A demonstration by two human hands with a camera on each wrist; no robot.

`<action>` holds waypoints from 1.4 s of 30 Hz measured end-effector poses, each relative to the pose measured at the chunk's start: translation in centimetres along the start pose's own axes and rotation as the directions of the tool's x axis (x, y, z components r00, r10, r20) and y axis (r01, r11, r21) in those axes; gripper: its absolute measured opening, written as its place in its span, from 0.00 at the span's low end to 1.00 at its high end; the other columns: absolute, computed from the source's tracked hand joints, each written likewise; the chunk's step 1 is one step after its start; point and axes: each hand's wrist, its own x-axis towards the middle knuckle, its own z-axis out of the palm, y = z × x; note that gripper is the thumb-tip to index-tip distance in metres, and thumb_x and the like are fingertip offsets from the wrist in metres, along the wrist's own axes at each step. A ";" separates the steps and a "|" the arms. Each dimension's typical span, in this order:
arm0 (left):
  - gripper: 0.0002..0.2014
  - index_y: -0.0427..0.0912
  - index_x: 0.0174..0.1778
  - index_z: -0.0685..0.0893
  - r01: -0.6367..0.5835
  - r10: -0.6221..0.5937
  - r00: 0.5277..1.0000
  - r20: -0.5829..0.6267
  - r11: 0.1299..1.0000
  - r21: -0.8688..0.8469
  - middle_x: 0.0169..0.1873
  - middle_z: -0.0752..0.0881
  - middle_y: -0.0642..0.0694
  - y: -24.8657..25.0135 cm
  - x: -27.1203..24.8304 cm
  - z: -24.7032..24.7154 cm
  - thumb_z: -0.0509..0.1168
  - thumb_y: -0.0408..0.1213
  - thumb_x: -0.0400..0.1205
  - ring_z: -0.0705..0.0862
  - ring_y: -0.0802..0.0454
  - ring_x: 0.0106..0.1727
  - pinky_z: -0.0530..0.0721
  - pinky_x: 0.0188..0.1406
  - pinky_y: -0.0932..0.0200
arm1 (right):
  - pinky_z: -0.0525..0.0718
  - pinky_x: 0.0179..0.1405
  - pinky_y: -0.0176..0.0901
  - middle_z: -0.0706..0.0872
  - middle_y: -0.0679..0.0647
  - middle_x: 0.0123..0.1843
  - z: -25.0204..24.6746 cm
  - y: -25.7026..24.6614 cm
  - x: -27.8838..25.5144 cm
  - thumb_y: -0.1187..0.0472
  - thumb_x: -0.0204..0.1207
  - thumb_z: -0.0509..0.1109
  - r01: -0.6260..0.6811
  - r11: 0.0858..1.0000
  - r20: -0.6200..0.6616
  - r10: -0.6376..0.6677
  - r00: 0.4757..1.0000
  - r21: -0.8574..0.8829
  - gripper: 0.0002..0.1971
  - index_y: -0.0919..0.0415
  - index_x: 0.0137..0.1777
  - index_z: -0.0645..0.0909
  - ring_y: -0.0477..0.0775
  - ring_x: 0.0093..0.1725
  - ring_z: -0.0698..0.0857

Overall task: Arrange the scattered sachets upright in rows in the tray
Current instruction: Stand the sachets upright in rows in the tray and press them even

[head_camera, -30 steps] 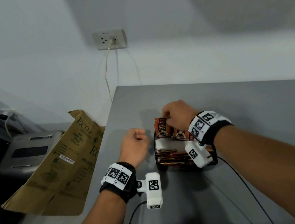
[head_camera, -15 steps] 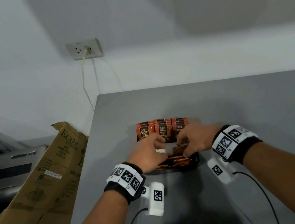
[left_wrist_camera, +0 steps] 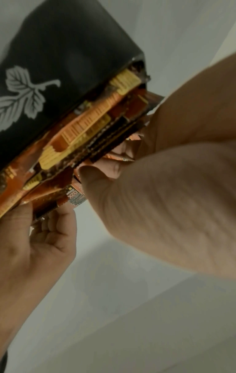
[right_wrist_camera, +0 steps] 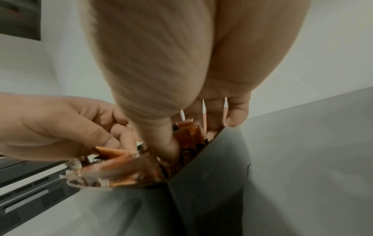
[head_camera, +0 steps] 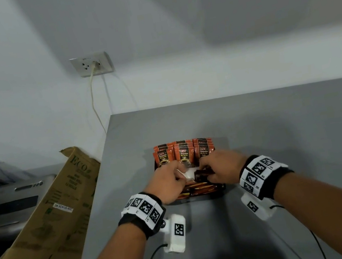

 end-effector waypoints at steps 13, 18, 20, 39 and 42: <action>0.30 0.40 0.61 0.83 0.004 -0.101 0.993 -0.068 0.585 -0.811 0.57 0.90 0.44 2.6 0.9 -0.2 0.81 0.49 0.67 0.87 0.46 0.61 0.81 0.71 0.45 | 0.88 0.51 0.51 0.93 0.57 0.47 -5.1 -1.0 -0.8 0.66 0.74 0.77 0.113 0.675 -0.270 0.131 0.954 0.729 0.10 0.62 0.55 0.85 0.56 0.46 0.91; 0.18 0.24 0.62 0.81 0.081 -0.113 0.991 0.072 0.070 -0.994 0.54 0.84 0.27 5.2 1.0 -0.7 0.64 0.30 0.78 0.86 0.36 0.50 0.87 0.53 0.45 | 0.89 0.54 0.54 0.93 0.55 0.50 -3.8 -3.6 -0.5 0.66 0.74 0.77 0.121 0.497 -0.217 0.139 0.966 0.859 0.13 0.59 0.59 0.85 0.53 0.48 0.92; 0.16 0.24 0.61 0.82 0.088 -0.165 0.983 0.079 0.051 -0.995 0.52 0.85 0.27 5.3 1.1 -1.0 0.59 0.28 0.80 0.88 0.37 0.47 0.89 0.48 0.46 | 0.86 0.61 0.52 0.88 0.48 0.59 -3.9 -4.1 -0.6 0.55 0.73 0.78 0.095 0.713 -0.303 0.171 0.937 0.694 0.21 0.52 0.66 0.83 0.48 0.55 0.88; 0.15 0.34 0.46 0.90 0.129 -0.079 0.989 0.121 0.104 -0.986 0.44 0.89 0.34 4.8 -0.4 -1.8 0.68 0.27 0.64 0.89 0.41 0.43 0.86 0.44 0.53 | 0.70 0.70 0.34 0.74 0.43 0.68 -4.5 -4.8 -0.8 0.49 0.60 0.86 0.285 0.874 -0.325 -0.158 0.932 0.393 0.45 0.50 0.78 0.72 0.41 0.68 0.74; 0.21 0.38 0.66 0.83 0.080 -0.086 0.994 0.065 0.184 -0.980 0.48 0.89 0.35 4.8 -0.5 -2.2 0.70 0.24 0.75 0.90 0.40 0.43 0.89 0.40 0.48 | 0.77 0.62 0.35 0.77 0.43 0.66 -5.5 -4.3 -0.7 0.51 0.71 0.81 0.216 0.782 -0.328 -0.015 0.945 0.585 0.33 0.48 0.76 0.75 0.40 0.60 0.81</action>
